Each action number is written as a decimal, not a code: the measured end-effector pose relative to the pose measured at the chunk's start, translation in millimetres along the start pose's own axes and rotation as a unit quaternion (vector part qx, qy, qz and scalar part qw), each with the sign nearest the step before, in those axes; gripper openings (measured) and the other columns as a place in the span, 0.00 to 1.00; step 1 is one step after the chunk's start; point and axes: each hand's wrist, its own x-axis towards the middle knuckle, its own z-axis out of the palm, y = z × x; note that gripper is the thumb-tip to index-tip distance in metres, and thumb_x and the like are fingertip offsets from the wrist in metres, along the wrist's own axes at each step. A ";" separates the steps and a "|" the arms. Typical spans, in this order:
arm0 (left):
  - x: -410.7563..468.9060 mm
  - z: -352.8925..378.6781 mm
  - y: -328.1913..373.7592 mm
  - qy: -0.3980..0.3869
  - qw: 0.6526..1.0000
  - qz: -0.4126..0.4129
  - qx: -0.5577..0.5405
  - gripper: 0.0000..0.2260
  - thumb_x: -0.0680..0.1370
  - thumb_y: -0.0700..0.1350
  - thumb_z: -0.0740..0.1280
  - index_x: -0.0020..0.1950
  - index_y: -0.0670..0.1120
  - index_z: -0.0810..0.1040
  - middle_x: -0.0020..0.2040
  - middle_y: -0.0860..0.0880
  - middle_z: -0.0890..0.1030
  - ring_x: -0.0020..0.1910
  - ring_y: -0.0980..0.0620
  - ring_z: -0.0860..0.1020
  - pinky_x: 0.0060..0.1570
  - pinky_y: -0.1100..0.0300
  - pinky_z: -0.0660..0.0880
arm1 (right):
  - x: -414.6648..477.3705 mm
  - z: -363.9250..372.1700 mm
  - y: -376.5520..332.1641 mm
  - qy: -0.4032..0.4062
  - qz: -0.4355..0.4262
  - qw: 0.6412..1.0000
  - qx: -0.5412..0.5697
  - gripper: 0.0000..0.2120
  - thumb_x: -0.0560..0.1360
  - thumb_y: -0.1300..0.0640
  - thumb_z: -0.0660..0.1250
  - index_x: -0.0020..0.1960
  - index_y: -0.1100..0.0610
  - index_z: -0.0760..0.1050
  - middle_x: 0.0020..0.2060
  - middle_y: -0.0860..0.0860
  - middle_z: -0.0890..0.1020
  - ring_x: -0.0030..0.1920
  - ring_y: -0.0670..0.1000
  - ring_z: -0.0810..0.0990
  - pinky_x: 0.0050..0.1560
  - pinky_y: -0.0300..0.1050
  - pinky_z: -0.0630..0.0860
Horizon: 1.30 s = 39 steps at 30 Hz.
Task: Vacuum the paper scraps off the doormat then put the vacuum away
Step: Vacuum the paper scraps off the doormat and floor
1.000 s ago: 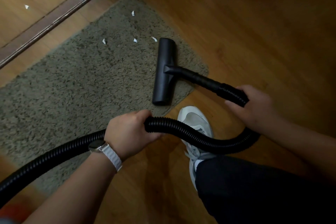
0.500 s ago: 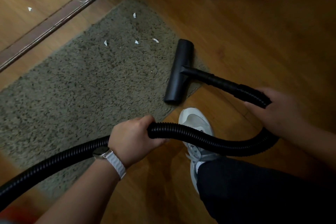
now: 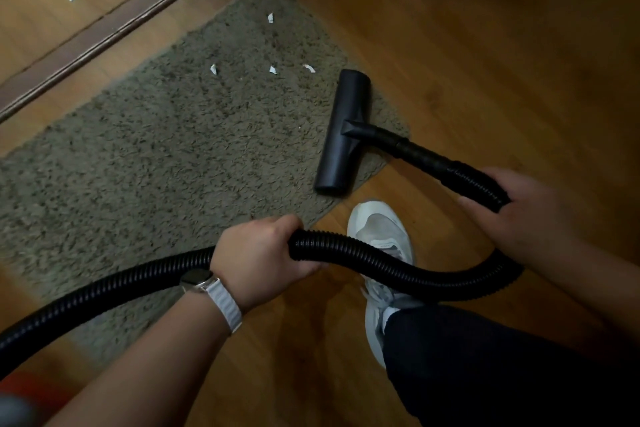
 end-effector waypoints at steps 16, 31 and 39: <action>-20.4 -5.3 39.8 -0.022 0.997 -0.035 0.061 0.24 0.66 0.74 0.59 0.40 0.54 0.75 0.32 0.57 0.76 0.30 0.55 0.76 0.25 0.63 0.63 | 1.4 21.9 20.2 0.027 -0.053 0.997 -0.047 0.24 0.76 0.51 0.70 0.70 0.57 0.73 0.53 0.56 0.80 0.50 0.58 0.80 0.46 0.48 0.75; 1.2 -10.9 29.1 -0.033 0.996 -0.054 0.056 0.24 0.66 0.74 0.62 0.42 0.54 0.76 0.33 0.57 0.77 0.31 0.55 0.77 0.26 0.64 0.60 | 32.0 10.5 16.2 0.035 -0.075 0.996 0.023 0.19 0.76 0.53 0.71 0.66 0.54 0.76 0.49 0.49 0.76 0.48 0.50 0.75 0.46 0.47 0.72; 3.6 -18.6 11.7 -0.016 0.997 -0.064 0.044 0.27 0.64 0.77 0.57 0.41 0.54 0.76 0.29 0.58 0.73 0.29 0.56 0.76 0.24 0.63 0.66 | 44.6 2.7 8.8 0.042 0.105 0.976 0.184 0.16 0.77 0.49 0.69 0.64 0.49 0.75 0.45 0.43 0.76 0.42 0.44 0.74 0.38 0.38 0.69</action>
